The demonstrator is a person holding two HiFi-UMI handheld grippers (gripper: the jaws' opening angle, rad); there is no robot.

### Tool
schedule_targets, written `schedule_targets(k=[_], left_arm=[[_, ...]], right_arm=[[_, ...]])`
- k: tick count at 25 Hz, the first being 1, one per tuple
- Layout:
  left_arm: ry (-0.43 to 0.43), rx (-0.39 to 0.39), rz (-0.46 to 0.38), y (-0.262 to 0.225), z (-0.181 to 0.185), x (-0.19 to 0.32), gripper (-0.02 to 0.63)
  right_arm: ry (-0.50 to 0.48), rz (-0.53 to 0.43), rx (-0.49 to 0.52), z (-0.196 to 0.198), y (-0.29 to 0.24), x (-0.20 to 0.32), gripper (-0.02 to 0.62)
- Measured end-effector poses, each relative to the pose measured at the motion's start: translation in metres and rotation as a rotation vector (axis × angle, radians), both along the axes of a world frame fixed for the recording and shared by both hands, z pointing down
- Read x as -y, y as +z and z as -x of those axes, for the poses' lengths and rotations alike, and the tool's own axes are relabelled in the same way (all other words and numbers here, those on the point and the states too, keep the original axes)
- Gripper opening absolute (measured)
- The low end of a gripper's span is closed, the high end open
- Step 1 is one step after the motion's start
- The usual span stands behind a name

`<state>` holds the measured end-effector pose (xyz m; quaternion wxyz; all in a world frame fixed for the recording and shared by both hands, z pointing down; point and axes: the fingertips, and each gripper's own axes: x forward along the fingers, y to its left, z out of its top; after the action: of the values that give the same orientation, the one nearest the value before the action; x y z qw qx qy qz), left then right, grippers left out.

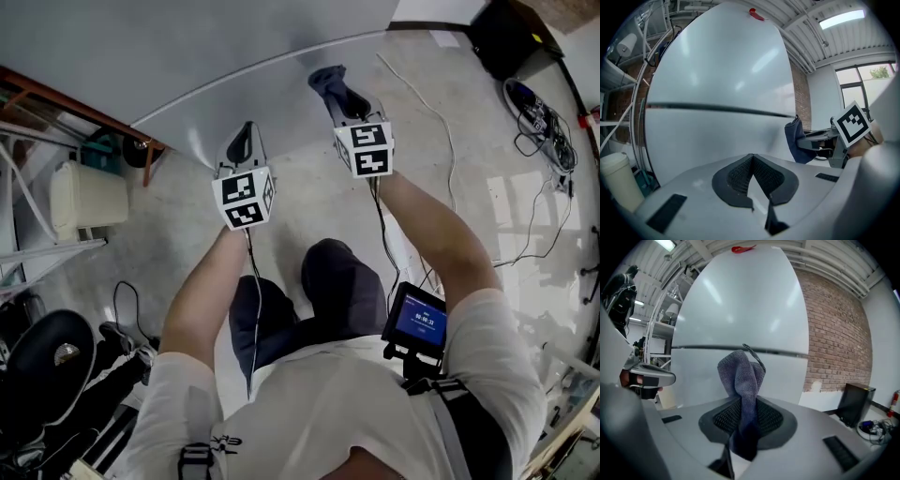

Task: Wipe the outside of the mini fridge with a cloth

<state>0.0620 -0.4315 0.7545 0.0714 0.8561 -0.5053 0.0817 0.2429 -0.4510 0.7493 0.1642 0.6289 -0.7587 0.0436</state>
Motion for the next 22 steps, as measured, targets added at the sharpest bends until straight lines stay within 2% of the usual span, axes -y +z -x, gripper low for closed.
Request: schedule_targets(k=[7, 13, 18, 22], left_arm=[[0.018, -0.01, -0.048, -0.176, -0.009, -0.032, 0.003], [0.001, -0.032, -0.105, -0.324, 0.008, -0.055, 0.003], [-0.038, -0.075, -0.12, -0.41, 0.03, -0.082, 0.003], [-0.053, -0.121, -0.154, -0.45, 0.058, -0.106, 0.003]], right_arm=[[0.001, -0.023, 0.011, -0.009, -0.174, -0.035, 0.086], [-0.039, -0.094, 0.041, 0.009, -0.326, -0.062, 0.086], [-0.062, -0.139, 0.072, 0.024, -0.422, -0.09, 0.086], [-0.099, -0.19, 0.084, 0.047, -0.47, -0.115, 0.086]])
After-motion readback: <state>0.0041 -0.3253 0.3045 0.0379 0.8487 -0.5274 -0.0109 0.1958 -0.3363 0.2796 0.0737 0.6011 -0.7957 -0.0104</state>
